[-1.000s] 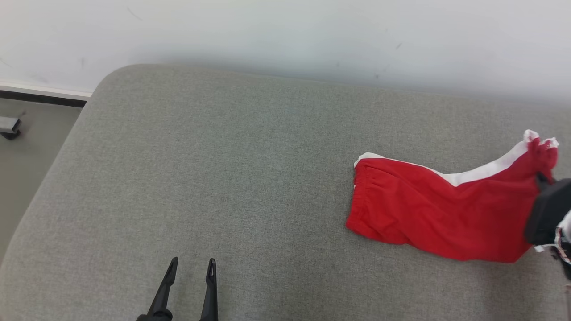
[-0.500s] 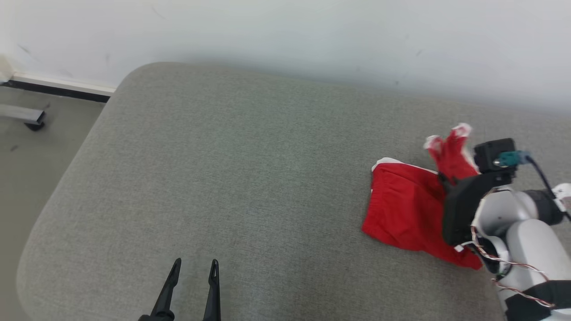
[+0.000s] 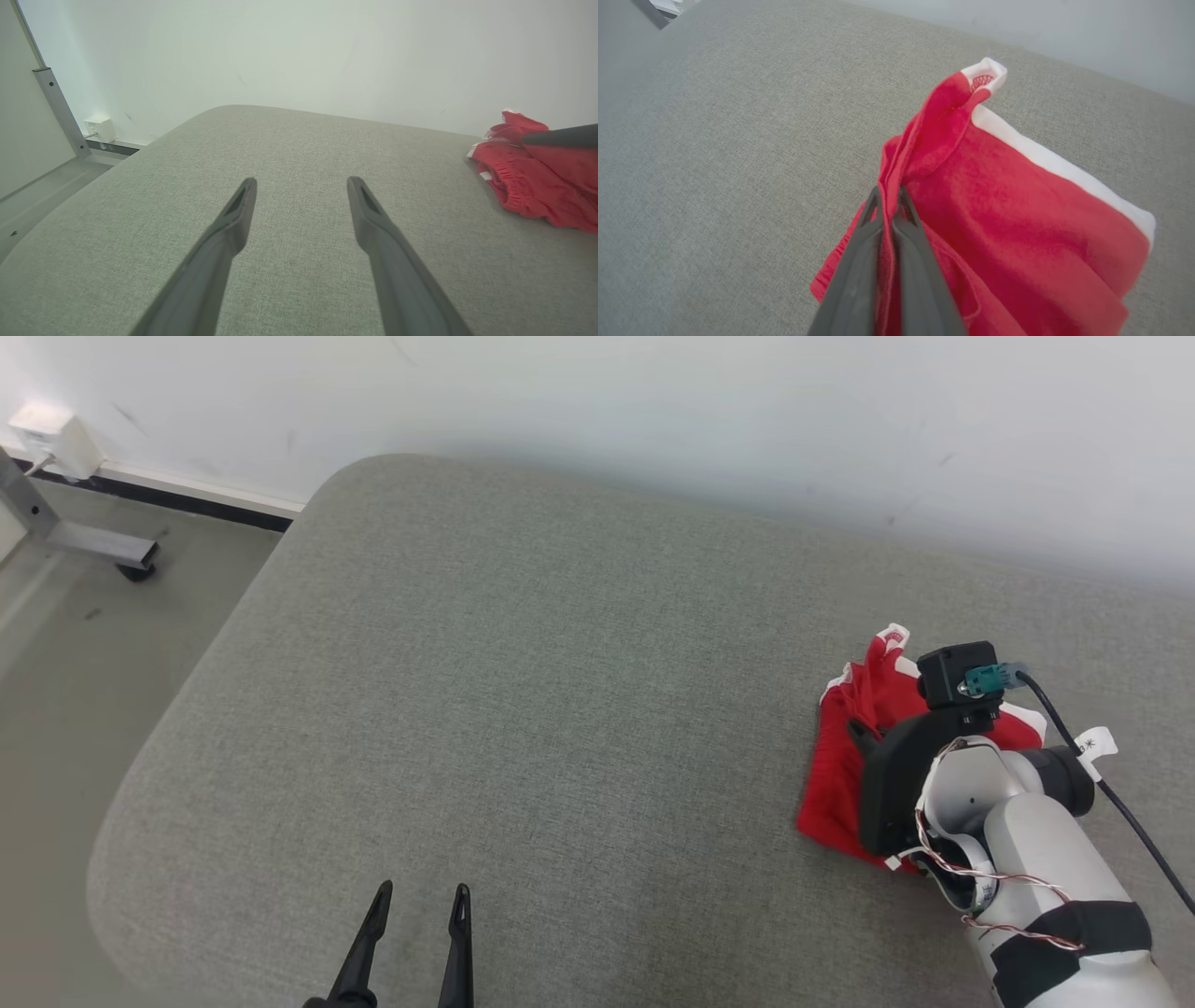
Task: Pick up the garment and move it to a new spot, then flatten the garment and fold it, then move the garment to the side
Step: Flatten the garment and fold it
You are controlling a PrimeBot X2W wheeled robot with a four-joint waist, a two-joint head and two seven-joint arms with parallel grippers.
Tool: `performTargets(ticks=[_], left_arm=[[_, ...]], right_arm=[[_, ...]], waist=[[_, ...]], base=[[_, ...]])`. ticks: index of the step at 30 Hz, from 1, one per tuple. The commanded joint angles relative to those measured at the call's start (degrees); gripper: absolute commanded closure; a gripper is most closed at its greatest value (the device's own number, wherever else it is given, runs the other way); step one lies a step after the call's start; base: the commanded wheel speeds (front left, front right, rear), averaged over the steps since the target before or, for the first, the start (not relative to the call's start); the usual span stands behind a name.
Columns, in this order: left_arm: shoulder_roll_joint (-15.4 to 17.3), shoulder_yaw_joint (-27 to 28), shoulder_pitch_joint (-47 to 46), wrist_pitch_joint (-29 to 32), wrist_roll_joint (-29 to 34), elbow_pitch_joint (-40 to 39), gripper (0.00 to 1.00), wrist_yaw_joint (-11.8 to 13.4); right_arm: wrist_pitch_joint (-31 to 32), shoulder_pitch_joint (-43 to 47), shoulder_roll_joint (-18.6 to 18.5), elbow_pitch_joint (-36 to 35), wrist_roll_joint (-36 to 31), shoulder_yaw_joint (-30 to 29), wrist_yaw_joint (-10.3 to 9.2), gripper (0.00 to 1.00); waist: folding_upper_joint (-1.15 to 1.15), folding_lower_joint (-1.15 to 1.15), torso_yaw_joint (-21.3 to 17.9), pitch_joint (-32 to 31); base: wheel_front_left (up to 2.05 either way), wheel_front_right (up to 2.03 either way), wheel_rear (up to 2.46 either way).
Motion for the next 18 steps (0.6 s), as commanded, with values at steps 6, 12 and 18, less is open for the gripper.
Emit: performTargets(ticks=[6, 12, 18], left_arm=[[0.0, -0.1, 0.6, -0.2, -0.2, 0.1, 0.00, 0.3], [0.0, 0.5, 0.9, -0.2, -0.1, 0.2, 0.00, 0.4], [-0.1, 1.4, 1.6, -0.2, 0.6, 0.0, 0.00, 0.1]], right_arm=[[-2.5, -1.6, 0.9, 4.0, 0.9, 0.6, -0.18, 0.60], [-5.7, -2.3, 1.1, 5.1, 2.5, 0.0, -0.18, 0.00], [-11.4, -1.9, -0.5, 2.7, 4.1, -1.8, -0.18, 0.00]], waist=[[0.00, 0.00, 0.9, 0.2], [0.00, 0.00, 0.4, -0.3], [0.00, 0.00, -1.2, -1.7]], base=[[0.00, 0.00, 0.00], [0.00, 0.00, 0.00], [0.00, 0.00, 0.00]])
